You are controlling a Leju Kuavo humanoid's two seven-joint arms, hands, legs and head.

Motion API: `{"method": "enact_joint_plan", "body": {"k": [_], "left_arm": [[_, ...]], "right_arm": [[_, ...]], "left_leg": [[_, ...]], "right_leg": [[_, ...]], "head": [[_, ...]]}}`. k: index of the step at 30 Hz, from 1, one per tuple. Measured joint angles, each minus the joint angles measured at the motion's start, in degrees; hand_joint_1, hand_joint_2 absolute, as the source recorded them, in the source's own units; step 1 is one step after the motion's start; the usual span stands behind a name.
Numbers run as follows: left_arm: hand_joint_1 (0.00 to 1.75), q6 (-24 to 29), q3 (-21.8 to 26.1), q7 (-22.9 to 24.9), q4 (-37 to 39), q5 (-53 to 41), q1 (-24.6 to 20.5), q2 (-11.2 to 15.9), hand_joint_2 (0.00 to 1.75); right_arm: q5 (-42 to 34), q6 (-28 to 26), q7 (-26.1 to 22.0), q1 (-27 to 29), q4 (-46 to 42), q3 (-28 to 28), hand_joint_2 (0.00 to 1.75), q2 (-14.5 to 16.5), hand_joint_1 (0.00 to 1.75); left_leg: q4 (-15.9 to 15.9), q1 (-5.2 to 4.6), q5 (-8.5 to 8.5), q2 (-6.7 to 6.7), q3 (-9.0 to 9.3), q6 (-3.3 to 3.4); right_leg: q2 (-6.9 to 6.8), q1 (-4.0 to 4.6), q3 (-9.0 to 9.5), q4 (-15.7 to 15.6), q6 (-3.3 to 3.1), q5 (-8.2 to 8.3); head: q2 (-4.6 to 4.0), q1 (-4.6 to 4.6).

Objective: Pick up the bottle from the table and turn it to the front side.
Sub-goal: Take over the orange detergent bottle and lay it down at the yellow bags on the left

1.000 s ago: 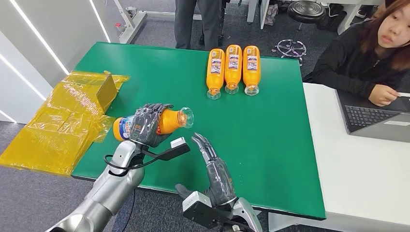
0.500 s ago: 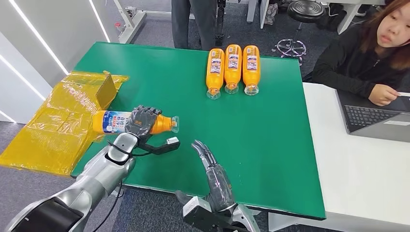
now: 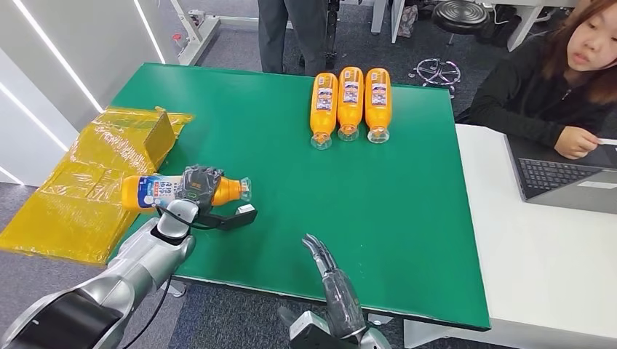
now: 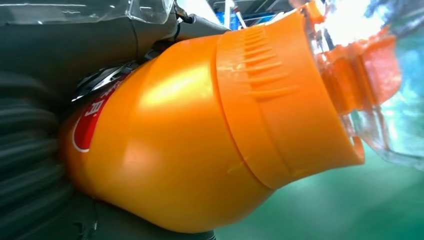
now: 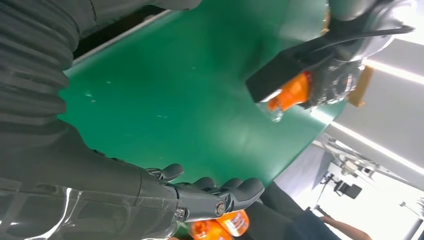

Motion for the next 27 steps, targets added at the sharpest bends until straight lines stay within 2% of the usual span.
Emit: {"method": "enact_joint_plan", "body": {"k": [1, 2, 3, 9, 15, 22, 27], "left_arm": [[0.17, 0.1, 0.0, 0.5, 0.2, 0.1, 0.0, 0.1, 1.75], [0.03, 0.2, 0.0, 1.0, 0.3, 0.1, -0.1, 0.3, 1.75], [0.00, 0.4, 0.0, 1.7, 0.5, 0.2, -0.1, 0.4, 1.75], [0.00, 1.8, 0.0, 7.0, 1.2, 0.1, -0.1, 1.0, 1.75], [0.00, 3.5, 0.0, 8.7, 1.5, 0.2, 0.0, 1.5, 1.75], [0.00, 7.0, 0.5, 8.3, 1.5, 0.7, 0.0, 1.7, 1.75], [0.00, 12.3, 1.6, 3.8, 1.5, 2.1, 0.7, 0.4, 1.75]], "right_arm": [[0.0, 0.0, 0.0, 0.2, 0.0, 0.0, 1.75, -0.3, 0.00], [-0.1, 0.0, 0.0, 0.4, 0.0, 0.0, 1.75, -0.5, 0.00], [-0.2, 0.0, 0.0, 0.6, -0.1, 0.0, 1.75, -0.8, 0.00], [-0.2, 0.4, 0.8, 1.6, -0.9, -0.1, 1.75, -2.0, 0.00], [1.0, 1.9, 2.2, 2.3, -2.0, -0.3, 1.75, -2.6, 0.00], [1.0, 3.3, 2.5, 2.3, -2.2, -0.4, 1.75, -2.6, 0.00], [0.7, 3.4, 2.7, 2.1, -2.3, -0.4, 1.75, -2.6, 0.00]], "left_leg": [[0.0, 0.00, 0.00, 0.00, 0.00, 0.00], [0.0, 0.00, 0.00, 0.00, 0.00, 0.00], [0.0, 0.00, 0.00, 0.00, 0.00, 0.00], [0.0, 0.01, 0.00, 0.00, 0.00, 0.00], [0.0, 0.00, 0.00, 0.00, 0.00, 0.00], [0.0, 0.00, 0.00, 0.00, 0.00, 0.00], [0.0, -0.01, 0.00, -0.01, 0.00, 0.00]], "right_leg": [[0.00, 0.00, 0.00, 0.0, 0.00, 0.00], [0.01, 0.00, -0.01, 0.0, 0.00, 0.00], [0.00, 0.00, -0.01, 0.0, 0.00, 0.00], [0.00, 0.00, -0.01, 0.0, 0.00, 0.00], [0.01, 0.00, 0.00, 0.0, 0.00, 0.00], [-0.01, 0.00, 0.01, 0.0, 0.00, 0.00], [-0.02, -0.01, 0.01, 0.0, 0.00, 0.00]], "head": [[0.00, -0.01], [0.00, -0.01], [0.00, -0.01], [0.00, -0.01], [0.00, 0.00], [0.00, 0.00], [0.00, 0.00]]}}
